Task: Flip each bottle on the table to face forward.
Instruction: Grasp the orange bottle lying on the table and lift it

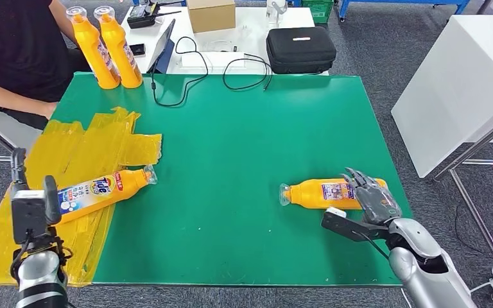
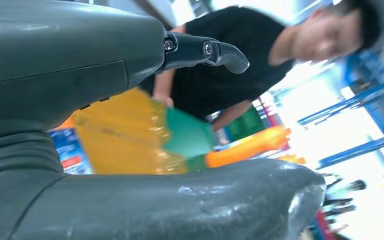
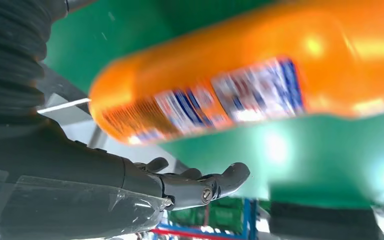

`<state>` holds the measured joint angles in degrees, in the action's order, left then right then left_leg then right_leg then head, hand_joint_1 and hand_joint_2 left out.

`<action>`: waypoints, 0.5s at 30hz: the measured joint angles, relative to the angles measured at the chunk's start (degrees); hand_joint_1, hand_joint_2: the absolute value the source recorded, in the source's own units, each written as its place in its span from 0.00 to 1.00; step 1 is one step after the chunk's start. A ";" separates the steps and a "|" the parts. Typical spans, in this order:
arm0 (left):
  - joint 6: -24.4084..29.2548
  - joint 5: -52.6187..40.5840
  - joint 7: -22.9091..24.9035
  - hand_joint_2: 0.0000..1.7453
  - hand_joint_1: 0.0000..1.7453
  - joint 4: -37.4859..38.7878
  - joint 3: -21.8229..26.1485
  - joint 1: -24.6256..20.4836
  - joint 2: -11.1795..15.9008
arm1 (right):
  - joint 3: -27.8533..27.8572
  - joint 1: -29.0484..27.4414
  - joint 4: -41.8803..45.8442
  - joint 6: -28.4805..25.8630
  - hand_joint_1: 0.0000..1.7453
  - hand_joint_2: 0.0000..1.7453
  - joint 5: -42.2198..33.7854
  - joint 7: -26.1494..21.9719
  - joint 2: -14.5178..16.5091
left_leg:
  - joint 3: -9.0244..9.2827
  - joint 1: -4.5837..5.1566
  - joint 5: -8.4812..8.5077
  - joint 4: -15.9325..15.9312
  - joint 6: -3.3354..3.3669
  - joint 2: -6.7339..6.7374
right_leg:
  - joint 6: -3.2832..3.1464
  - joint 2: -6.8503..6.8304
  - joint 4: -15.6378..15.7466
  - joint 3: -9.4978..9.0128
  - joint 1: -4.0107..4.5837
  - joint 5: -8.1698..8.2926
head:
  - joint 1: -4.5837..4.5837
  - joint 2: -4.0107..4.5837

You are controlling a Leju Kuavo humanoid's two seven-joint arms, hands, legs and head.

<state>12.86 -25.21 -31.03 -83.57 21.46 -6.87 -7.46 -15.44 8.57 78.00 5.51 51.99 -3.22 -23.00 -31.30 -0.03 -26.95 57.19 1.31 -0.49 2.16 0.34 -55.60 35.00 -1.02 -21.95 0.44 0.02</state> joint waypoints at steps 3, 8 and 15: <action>-0.67 0.76 -0.10 0.00 0.00 -5.92 -0.02 2.04 -1.41 | 1.00 -2.06 0.15 0.02 0.00 1.00 0.37 0.42 -0.09 | -0.04 0.00 -0.07 0.00 0.03 0.01 | 0.00 0.00 0.01 0.02 0.00 -0.01 | 0.00 0.00; -0.99 1.22 -0.27 0.00 0.00 -11.03 -0.24 3.72 -2.69 | 2.29 -3.96 0.71 0.34 0.00 1.00 1.04 0.81 -0.15 | 0.01 0.00 -0.08 0.00 0.01 0.01 | 0.00 0.01 0.02 0.02 0.00 -0.01 | -0.01 0.00; -0.45 1.78 -0.33 0.00 0.00 -15.51 -2.80 6.15 -3.67 | 5.25 -6.80 2.97 1.24 0.00 1.00 2.08 1.16 -0.62 | 0.00 0.00 -0.07 0.00 0.01 0.02 | 0.00 0.01 0.01 0.01 0.00 -0.01 | -0.01 0.00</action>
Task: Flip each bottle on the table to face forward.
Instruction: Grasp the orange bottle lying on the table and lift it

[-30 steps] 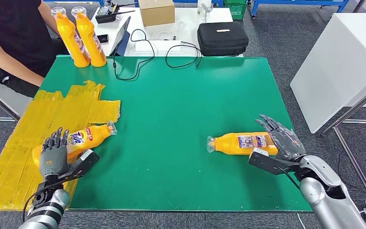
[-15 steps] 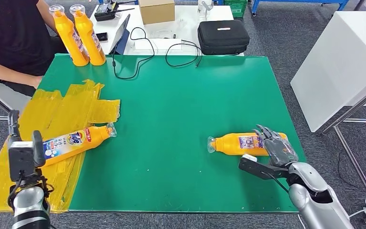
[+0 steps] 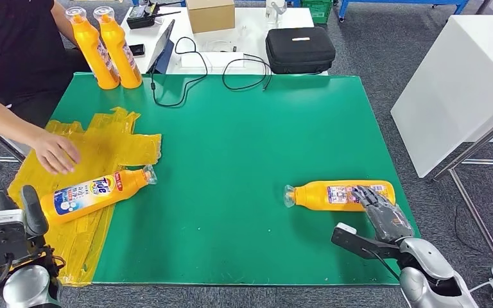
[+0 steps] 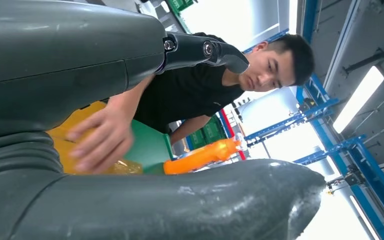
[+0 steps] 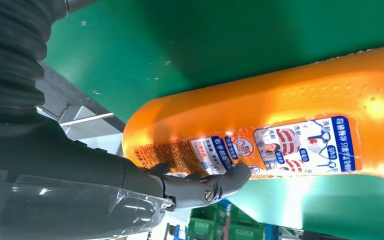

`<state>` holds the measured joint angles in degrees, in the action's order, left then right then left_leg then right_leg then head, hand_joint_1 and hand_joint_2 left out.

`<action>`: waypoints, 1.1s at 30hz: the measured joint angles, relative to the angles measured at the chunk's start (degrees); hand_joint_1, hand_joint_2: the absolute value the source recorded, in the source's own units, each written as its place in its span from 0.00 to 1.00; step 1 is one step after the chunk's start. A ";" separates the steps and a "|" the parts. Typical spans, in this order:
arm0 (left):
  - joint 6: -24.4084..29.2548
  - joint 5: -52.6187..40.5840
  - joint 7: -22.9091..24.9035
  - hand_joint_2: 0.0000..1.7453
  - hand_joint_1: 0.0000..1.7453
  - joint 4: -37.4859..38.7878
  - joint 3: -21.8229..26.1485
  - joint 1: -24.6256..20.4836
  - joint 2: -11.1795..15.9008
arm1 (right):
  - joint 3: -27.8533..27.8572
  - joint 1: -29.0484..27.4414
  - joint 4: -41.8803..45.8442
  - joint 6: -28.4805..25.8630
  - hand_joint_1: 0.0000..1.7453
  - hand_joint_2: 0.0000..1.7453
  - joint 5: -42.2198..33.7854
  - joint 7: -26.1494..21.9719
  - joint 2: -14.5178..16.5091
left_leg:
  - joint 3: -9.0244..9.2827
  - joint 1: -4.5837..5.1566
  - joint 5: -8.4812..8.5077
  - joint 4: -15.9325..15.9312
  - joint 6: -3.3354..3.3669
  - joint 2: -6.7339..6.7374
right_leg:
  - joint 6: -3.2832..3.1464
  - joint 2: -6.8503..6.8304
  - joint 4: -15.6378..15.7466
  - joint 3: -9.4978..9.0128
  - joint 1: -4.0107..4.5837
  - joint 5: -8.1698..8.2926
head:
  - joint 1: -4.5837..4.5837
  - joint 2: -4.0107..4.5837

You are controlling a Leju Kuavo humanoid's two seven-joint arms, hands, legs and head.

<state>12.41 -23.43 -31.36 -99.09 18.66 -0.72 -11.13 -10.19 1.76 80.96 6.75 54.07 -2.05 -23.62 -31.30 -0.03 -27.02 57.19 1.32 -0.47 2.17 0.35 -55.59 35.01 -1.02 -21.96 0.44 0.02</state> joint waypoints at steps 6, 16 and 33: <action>0.54 0.25 0.32 0.00 0.00 -1.37 -0.56 1.08 -0.13 | 2.39 -0.10 2.14 0.00 0.00 1.00 1.76 0.34 -0.68 | -0.02 0.01 0.00 0.00 0.01 0.01 | 0.00 0.00 0.00 0.00 -0.01 0.00 | 0.01 0.00; 0.36 0.26 0.31 0.00 0.00 -2.33 -0.54 1.87 -0.46 | 4.61 0.57 5.22 -0.17 0.00 1.00 2.01 0.40 -0.67 | 0.00 0.00 0.00 0.00 0.00 0.00 | 0.00 0.00 0.00 0.00 0.00 0.00 | 0.00 0.00; 0.22 0.28 0.31 0.00 0.00 -2.50 -0.50 2.40 -0.54 | 6.29 0.16 7.10 -0.13 0.00 1.00 1.62 0.39 -1.16 | 0.00 0.00 0.00 0.00 0.00 0.00 | 0.00 0.00 0.00 0.00 0.00 0.00 | 0.00 0.00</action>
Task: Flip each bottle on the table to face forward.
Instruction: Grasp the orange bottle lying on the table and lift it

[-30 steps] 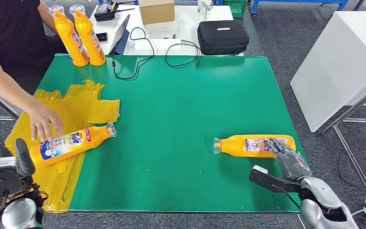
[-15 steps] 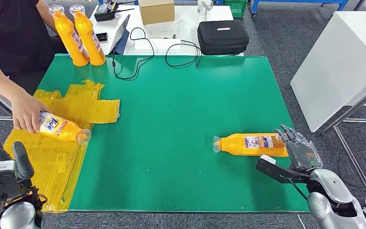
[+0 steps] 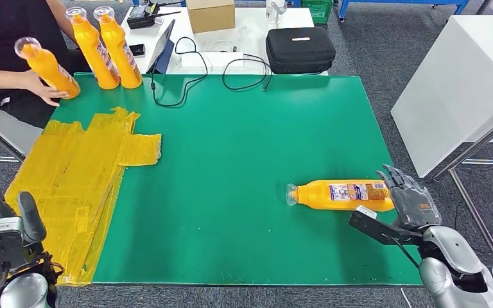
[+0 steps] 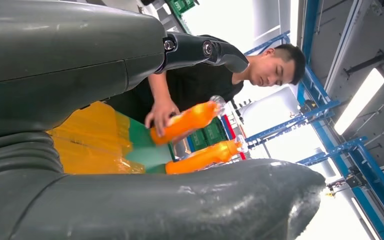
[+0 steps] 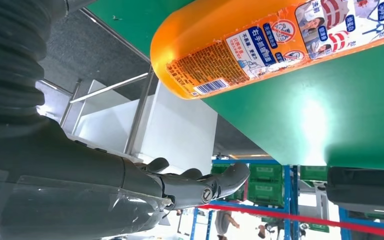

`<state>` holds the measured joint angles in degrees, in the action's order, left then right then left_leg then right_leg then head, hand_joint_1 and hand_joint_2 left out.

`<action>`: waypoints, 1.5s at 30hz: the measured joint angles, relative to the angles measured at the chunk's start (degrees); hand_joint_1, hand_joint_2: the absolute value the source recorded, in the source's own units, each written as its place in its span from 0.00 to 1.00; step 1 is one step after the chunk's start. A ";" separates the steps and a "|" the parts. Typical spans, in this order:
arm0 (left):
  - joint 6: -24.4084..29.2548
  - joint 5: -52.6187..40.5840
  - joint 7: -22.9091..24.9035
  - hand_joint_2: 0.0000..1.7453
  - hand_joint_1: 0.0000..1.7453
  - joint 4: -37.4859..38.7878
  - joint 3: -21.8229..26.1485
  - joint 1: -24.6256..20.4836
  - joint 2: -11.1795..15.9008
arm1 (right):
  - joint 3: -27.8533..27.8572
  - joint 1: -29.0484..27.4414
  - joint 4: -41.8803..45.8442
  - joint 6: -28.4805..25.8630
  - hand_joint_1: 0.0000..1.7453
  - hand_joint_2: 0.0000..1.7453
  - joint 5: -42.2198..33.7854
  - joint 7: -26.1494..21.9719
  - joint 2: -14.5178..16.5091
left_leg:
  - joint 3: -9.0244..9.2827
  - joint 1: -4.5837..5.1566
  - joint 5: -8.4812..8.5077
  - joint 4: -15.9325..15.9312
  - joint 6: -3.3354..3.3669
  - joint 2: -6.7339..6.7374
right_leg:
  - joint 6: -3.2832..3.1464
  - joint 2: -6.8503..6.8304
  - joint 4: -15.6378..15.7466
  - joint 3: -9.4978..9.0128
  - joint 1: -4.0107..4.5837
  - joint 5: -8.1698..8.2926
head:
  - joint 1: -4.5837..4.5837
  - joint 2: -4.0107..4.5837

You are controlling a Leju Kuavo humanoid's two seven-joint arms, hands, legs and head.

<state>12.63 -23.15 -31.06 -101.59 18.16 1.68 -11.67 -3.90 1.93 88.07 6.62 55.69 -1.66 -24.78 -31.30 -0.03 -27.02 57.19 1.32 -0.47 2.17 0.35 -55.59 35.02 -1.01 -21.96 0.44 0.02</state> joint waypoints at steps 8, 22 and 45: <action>-0.21 0.35 0.01 0.00 0.00 0.00 0.02 0.00 -0.11 | 0.02 -0.36 0.02 0.33 0.00 1.00 0.30 0.01 -0.09 | 0.00 0.00 0.00 0.00 0.00 0.00 | 0.00 0.00 0.00 0.00 0.00 0.00 | 0.00 0.00; -1.25 1.30 0.39 0.00 0.00 0.07 -0.17 -1.36 -0.14 | -4.26 10.35 -11.88 1.28 0.00 1.00 4.55 1.40 2.26 | 0.05 0.00 0.04 0.00 0.01 0.21 | 0.00 0.10 -0.01 -0.01 0.00 0.04 | 0.01 0.00; -1.89 3.43 -0.07 0.00 0.00 1.11 0.03 -2.86 -0.08 | -12.17 21.44 -29.18 5.61 0.00 1.00 3.62 1.29 4.16 | -0.02 -0.02 0.06 0.01 0.03 0.05 | 0.01 0.04 -0.02 0.00 0.00 0.03 | 0.00 0.00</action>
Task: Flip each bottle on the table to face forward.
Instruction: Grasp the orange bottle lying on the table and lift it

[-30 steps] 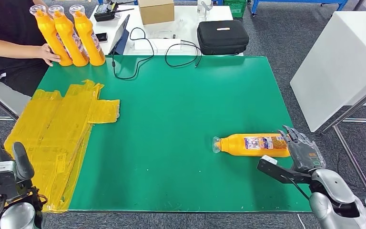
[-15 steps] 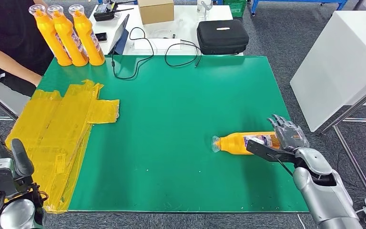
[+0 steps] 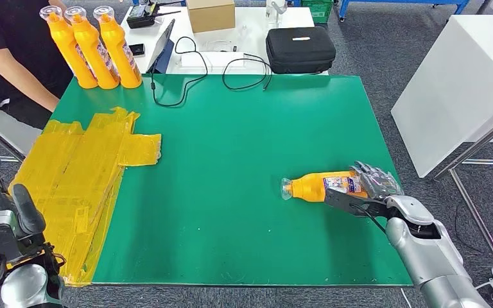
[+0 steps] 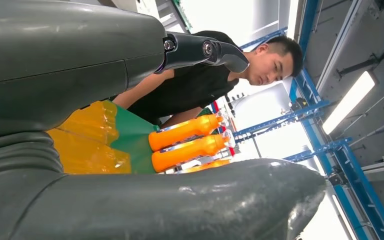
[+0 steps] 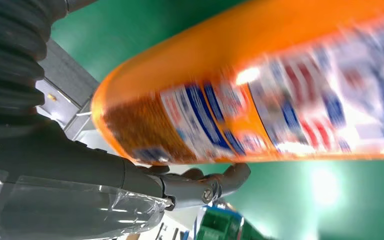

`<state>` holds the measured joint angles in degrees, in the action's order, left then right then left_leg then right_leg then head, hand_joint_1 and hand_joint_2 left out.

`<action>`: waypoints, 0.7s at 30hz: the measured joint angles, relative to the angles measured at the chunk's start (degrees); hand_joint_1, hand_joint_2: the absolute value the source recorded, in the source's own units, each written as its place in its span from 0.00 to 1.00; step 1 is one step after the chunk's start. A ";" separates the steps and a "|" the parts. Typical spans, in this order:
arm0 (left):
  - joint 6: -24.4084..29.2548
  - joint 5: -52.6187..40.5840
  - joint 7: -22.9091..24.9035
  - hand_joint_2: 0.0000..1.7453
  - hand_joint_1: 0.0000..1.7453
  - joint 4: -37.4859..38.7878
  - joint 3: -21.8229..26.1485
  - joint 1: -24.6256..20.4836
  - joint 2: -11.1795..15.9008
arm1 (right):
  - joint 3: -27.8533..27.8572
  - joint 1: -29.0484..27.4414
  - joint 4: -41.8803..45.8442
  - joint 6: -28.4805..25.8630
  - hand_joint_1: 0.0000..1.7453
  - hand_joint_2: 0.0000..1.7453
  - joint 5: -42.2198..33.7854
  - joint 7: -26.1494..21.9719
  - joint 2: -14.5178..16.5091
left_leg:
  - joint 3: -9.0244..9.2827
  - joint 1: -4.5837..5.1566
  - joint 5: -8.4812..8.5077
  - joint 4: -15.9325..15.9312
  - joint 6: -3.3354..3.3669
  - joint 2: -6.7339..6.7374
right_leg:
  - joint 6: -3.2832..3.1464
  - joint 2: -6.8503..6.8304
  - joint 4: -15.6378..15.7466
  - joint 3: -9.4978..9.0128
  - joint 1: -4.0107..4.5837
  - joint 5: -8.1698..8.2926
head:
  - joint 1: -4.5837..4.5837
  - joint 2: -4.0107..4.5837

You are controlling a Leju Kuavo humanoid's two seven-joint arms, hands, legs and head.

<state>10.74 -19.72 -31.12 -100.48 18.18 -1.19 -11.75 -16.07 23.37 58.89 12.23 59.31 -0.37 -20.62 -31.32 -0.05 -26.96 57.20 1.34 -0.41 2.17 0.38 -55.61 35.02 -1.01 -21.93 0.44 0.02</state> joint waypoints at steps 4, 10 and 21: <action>-0.25 0.56 -0.16 0.00 0.00 0.14 0.09 -0.03 0.01 | -1.59 0.03 -0.86 3.46 0.00 1.00 -0.31 0.66 -2.31 | 0.00 0.01 -0.01 0.00 0.01 -0.03 | 0.00 -0.02 0.01 0.01 0.00 -0.01 | 0.01 0.00; -0.47 0.66 -0.22 0.00 0.00 0.74 0.10 -0.31 0.03 | -3.15 0.07 -2.00 5.01 0.00 1.00 -0.28 1.05 -4.88 | 0.03 0.02 -0.02 0.00 0.02 -0.02 | 0.00 -0.02 0.02 -0.01 -0.01 -0.01 | 0.00 0.00; -0.48 0.66 -0.24 0.00 0.00 1.07 0.09 -0.45 0.04 | -4.07 0.41 -2.62 5.08 0.00 1.00 -0.34 1.04 -5.85 | 0.11 0.01 -0.01 0.00 0.01 -0.03 | 0.00 -0.02 0.02 -0.08 0.00 -0.01 | 0.00 0.00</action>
<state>10.26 -19.06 -31.36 -99.41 18.27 -1.64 -11.70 -20.14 23.78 56.27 17.31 58.97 0.68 -26.47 -31.21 -0.04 -26.98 57.20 1.35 -0.45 2.17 0.36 -55.59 34.94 -1.01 -21.93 0.44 0.02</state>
